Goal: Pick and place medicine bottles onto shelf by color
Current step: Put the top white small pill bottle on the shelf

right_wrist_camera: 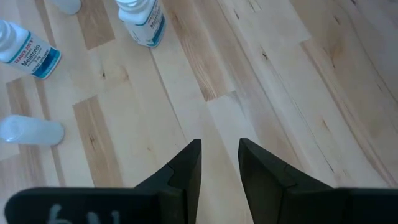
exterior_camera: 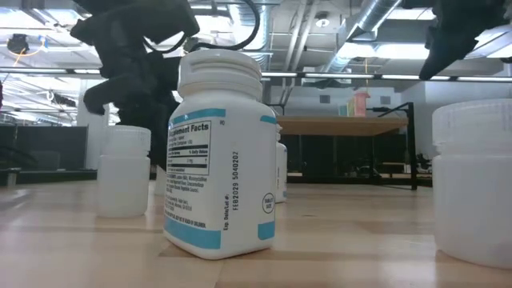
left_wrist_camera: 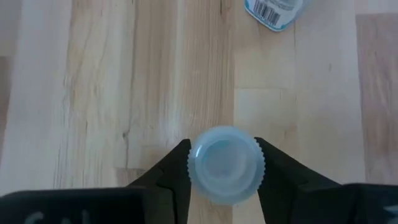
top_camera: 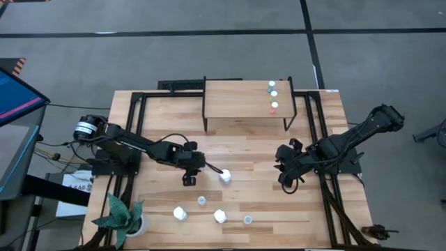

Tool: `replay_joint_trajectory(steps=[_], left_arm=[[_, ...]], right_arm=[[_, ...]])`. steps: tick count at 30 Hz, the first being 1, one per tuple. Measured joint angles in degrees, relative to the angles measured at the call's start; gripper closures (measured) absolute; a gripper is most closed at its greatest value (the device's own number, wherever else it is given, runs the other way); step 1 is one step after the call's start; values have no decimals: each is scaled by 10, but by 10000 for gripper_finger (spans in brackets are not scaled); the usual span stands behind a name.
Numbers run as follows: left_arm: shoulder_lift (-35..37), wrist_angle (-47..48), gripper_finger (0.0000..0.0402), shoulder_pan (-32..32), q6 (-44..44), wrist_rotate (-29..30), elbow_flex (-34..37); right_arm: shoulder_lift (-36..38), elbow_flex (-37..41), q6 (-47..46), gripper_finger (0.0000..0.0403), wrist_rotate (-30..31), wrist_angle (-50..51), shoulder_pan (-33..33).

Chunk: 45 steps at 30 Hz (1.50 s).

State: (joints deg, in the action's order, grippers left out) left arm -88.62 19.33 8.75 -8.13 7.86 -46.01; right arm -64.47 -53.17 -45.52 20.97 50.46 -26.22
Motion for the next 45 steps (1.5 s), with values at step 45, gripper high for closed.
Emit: replay_joint_trajectory(steps=[45], left_arm=[[-308, 439, 289, -455, 124, -76, -752]], right_arm=[[0, 0, 24, 276, 1, 3, 0]])
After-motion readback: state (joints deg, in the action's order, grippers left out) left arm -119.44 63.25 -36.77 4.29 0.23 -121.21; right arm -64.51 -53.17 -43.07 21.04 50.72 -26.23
